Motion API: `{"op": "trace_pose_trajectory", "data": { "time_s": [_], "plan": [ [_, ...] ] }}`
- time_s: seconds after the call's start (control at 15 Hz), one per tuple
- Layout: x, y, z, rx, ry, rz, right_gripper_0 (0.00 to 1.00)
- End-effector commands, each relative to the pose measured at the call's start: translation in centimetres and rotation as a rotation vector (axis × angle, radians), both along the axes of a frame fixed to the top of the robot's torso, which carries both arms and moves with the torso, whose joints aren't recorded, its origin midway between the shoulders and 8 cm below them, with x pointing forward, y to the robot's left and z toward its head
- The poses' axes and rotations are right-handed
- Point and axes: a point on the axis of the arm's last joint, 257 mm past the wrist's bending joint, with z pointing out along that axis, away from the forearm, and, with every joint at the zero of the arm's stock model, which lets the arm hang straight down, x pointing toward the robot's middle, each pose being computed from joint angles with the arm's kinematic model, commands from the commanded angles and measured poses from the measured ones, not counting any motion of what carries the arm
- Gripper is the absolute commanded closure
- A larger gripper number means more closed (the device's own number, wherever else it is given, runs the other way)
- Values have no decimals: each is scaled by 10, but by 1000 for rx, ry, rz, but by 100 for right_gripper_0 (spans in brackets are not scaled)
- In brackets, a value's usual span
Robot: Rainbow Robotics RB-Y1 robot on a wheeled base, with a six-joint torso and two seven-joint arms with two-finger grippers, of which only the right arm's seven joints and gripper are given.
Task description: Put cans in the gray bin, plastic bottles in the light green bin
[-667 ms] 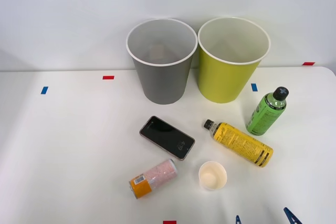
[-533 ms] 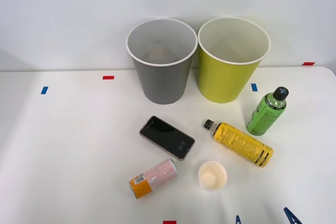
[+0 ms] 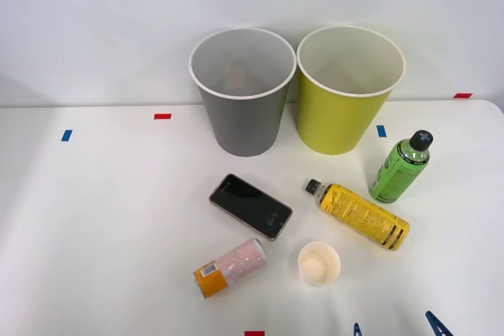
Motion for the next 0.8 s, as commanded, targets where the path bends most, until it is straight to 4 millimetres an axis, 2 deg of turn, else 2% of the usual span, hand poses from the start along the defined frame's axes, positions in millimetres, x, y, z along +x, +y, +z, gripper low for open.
{"op": "trace_pose_trajectory", "data": {
  "time_s": [0.07, 0.8],
  "plan": [
    [0, 0, 0, 0, 0, 0, 0],
    [0, 0, 0, 0, 0, 0, 0]
  ]
}}
